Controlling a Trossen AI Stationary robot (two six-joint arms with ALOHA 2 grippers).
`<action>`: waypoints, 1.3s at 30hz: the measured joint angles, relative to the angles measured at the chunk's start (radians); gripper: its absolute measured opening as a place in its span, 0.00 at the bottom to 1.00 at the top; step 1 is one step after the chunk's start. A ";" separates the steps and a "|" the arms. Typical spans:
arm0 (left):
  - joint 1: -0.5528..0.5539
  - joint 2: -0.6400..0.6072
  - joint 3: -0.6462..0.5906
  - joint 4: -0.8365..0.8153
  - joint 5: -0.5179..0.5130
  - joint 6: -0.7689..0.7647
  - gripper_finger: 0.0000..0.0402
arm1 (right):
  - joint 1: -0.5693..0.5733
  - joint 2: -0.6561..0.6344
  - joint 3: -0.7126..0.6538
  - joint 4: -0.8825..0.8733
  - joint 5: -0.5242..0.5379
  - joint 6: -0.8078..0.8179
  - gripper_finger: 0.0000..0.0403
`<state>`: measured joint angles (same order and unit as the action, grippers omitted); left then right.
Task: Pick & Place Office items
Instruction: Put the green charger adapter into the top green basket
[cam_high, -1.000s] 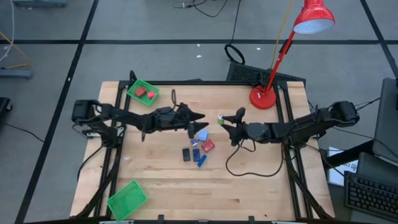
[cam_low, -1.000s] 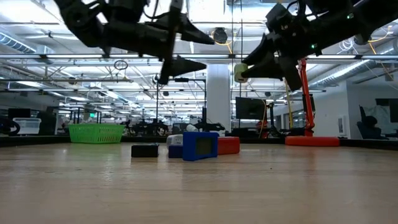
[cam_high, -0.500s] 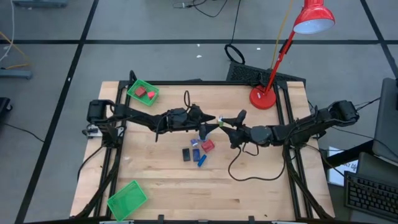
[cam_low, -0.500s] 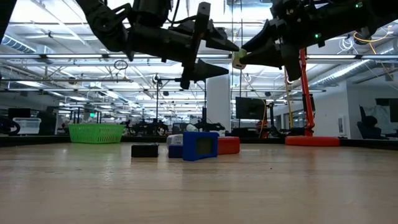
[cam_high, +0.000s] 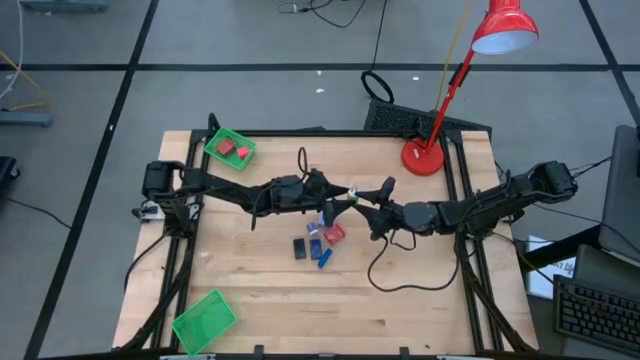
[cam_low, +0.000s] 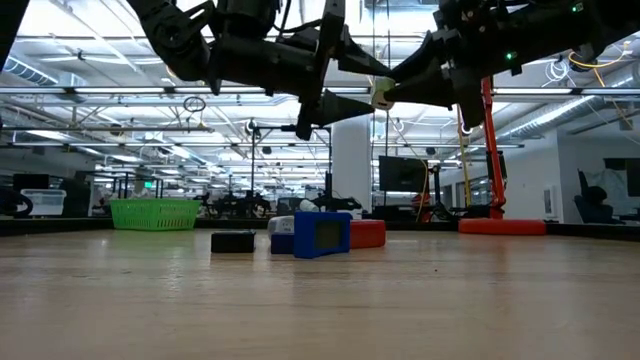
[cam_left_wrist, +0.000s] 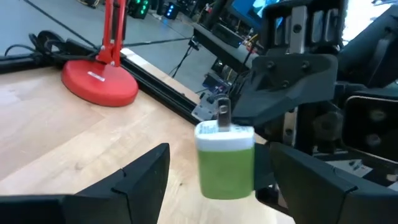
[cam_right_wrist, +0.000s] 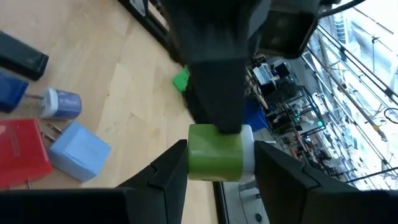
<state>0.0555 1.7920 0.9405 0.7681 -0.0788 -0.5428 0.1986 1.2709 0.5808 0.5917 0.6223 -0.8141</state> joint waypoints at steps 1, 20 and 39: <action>0.000 0.001 0.000 0.000 0.000 -0.011 0.68 | 0.000 0.000 0.000 0.006 -0.001 0.006 0.38; 0.000 0.015 0.000 0.051 0.029 -0.039 0.66 | 0.000 0.000 0.000 0.010 -0.048 0.020 0.37; -0.001 0.041 0.000 0.053 0.046 -0.043 0.65 | 0.000 0.000 0.000 0.010 -0.051 0.041 0.38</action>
<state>0.0547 1.8327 0.9409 0.8212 -0.0326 -0.5854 0.1986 1.2713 0.5808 0.6019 0.5715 -0.7727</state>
